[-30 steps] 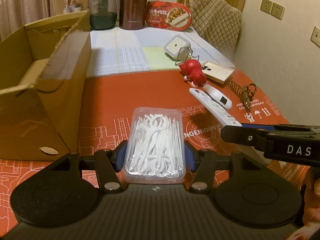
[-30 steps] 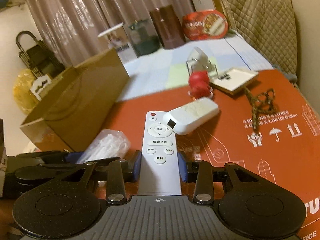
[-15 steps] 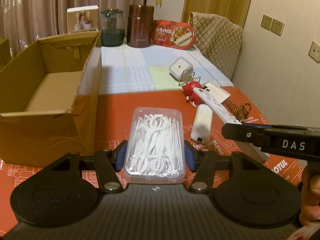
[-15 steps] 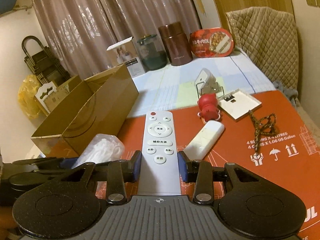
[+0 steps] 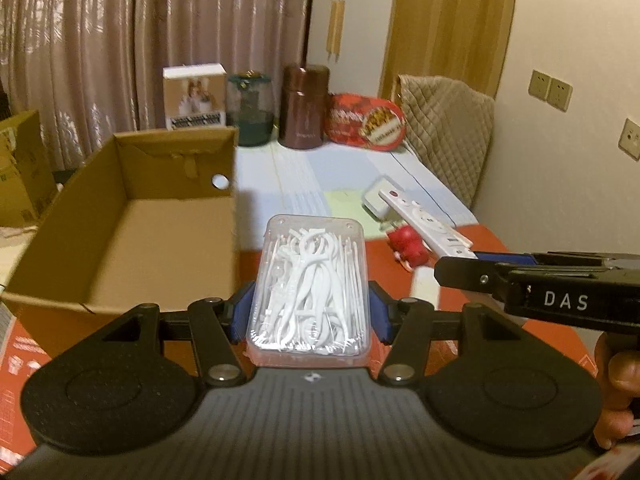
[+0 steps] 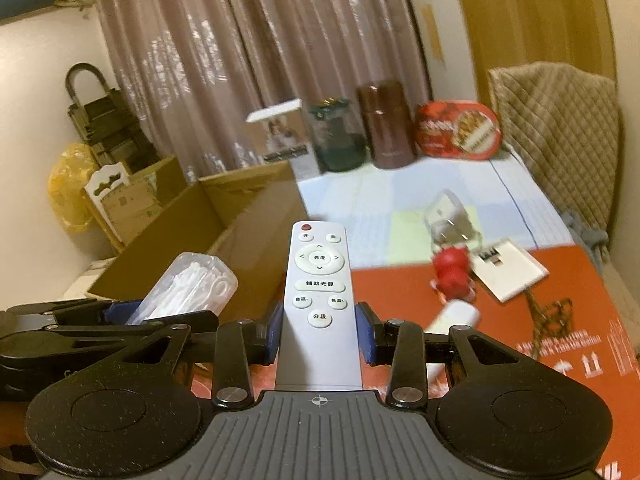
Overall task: Organize rigid objects
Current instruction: 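Carry the floss pick box with the left tool while the right tool carries the remote to the cardboard box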
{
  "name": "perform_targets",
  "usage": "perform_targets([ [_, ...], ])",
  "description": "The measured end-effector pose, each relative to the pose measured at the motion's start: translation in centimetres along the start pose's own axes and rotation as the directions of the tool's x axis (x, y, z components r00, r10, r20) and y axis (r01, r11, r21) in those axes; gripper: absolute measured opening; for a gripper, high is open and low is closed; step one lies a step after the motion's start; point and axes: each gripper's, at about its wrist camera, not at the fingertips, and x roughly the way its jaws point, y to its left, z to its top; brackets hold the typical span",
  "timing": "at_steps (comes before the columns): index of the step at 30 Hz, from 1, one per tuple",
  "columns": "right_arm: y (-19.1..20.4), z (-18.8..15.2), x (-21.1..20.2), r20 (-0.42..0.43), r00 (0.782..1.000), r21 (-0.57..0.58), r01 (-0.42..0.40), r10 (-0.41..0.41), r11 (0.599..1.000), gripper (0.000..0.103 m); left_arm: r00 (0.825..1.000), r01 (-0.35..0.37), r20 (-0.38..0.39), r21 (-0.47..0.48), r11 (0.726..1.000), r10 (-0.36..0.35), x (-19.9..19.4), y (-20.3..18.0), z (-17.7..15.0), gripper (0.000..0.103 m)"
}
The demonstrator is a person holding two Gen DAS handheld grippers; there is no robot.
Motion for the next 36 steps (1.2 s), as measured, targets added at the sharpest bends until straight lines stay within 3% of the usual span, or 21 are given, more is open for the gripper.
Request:
perform_targets([
  [13, 6.7, 3.8, 3.5, -0.011, 0.998, -0.102, -0.067, 0.066, 0.993, 0.035, 0.993, -0.117, 0.034, 0.026, 0.993, 0.116, -2.6, 6.0, 3.0, 0.053],
  [20, 9.2, 4.8, 6.2, -0.041, 0.996, -0.125, -0.086, 0.081, 0.988, 0.035, 0.989, -0.145, 0.024, 0.008, 0.989, 0.145, -2.2, 9.3, 3.6, 0.053],
  [36, 11.7, 6.5, 14.2, -0.121, 0.991, -0.142, -0.072, 0.055, 0.987, 0.035, 0.983, -0.180, -0.029, -0.014, 0.984, 0.180, 4.1, 17.3, 5.1, 0.053],
])
